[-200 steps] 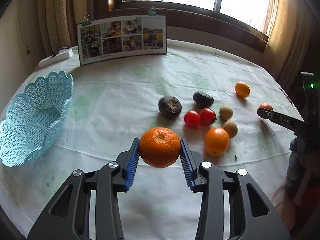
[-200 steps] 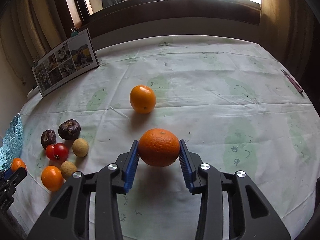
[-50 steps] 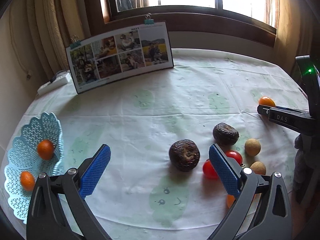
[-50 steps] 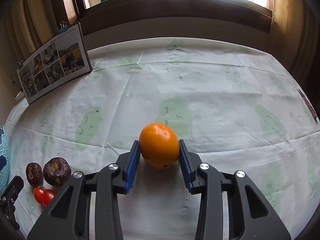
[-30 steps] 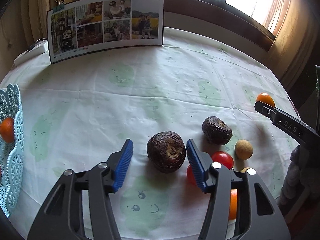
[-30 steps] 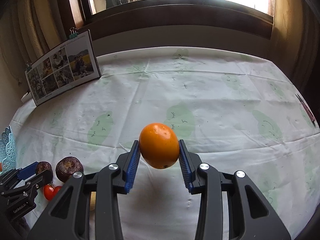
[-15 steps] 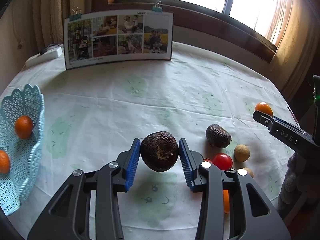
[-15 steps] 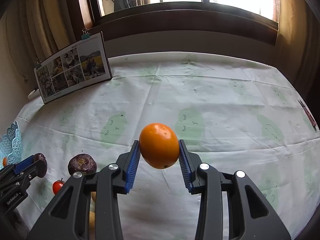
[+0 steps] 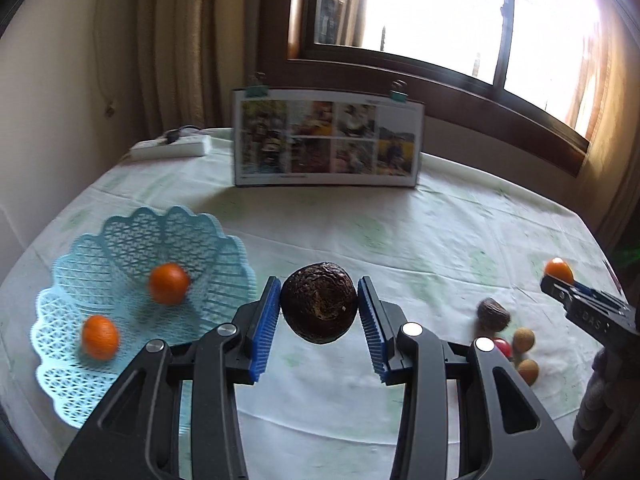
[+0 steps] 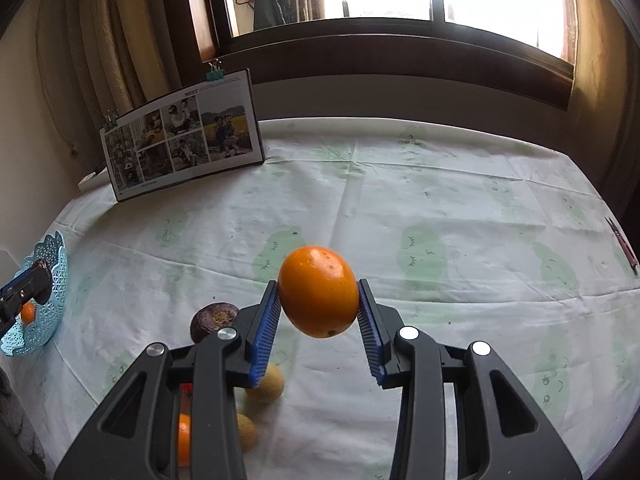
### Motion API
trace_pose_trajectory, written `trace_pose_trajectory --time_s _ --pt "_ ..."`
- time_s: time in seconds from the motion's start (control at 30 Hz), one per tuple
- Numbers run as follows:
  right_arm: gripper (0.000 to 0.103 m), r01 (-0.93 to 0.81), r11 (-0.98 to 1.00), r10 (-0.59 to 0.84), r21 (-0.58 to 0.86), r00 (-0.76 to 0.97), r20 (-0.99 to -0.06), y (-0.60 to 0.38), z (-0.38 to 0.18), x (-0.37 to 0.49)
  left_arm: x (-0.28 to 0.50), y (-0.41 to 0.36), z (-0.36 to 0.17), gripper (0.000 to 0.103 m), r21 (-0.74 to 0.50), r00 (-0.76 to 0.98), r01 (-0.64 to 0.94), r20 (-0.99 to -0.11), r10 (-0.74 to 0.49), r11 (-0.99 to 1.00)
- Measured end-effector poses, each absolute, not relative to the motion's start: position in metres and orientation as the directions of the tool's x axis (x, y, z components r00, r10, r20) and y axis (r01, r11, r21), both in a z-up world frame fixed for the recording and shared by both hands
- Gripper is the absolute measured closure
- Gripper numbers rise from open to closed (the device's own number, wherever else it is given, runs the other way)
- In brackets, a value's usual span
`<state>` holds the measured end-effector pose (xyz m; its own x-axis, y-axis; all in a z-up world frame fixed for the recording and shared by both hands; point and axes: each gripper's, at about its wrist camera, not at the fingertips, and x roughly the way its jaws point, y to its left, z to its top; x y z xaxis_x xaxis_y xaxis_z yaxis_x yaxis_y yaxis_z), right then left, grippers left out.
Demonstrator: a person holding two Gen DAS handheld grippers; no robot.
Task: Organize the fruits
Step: 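Drop the dark brown fruit into the basket with the left tool while the right holds the orange, then lower the small orange into the basket and open the right tool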
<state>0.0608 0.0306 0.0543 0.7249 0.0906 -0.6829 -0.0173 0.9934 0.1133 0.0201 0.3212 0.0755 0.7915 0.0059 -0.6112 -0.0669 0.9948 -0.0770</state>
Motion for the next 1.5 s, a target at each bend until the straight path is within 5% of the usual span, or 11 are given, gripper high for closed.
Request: trace_pose_trajectory --time_s 0.47,0.53,0.6,0.77,0.9,1.5 --pt "0.064 -0.148 0.981 0.193 0.124 0.722 -0.665 0.109 0.076 0.053 -0.001 0.406 0.077 0.061 -0.089 0.797 -0.232 -0.589 0.137 0.969" --pt "0.064 -0.172 0.977 0.213 0.127 0.716 -0.665 0.122 0.078 0.053 -0.004 0.414 0.077 0.035 -0.086 0.796 -0.255 -0.584 0.158 0.963" --pt "0.064 -0.197 0.972 0.231 0.127 0.711 -0.664 0.136 0.079 0.052 -0.01 0.424 0.078 0.019 -0.089 0.803 -0.282 -0.567 0.184 0.955" --pt "0.064 -0.264 0.955 0.283 0.132 0.692 -0.664 0.173 0.084 0.05 -0.022 0.444 0.078 0.018 -0.07 0.804 -0.327 -0.545 0.239 0.942" --pt "0.064 -0.328 0.935 0.332 0.135 0.673 -0.661 0.205 0.087 0.048 -0.034 0.457 0.081 0.007 -0.059 0.808 -0.351 -0.523 0.27 0.935" --pt "0.059 -0.536 0.829 0.491 0.161 0.559 -0.668 0.321 0.079 0.033 -0.063 0.494 0.085 0.003 -0.068 0.797 -0.431 -0.496 0.344 0.9"
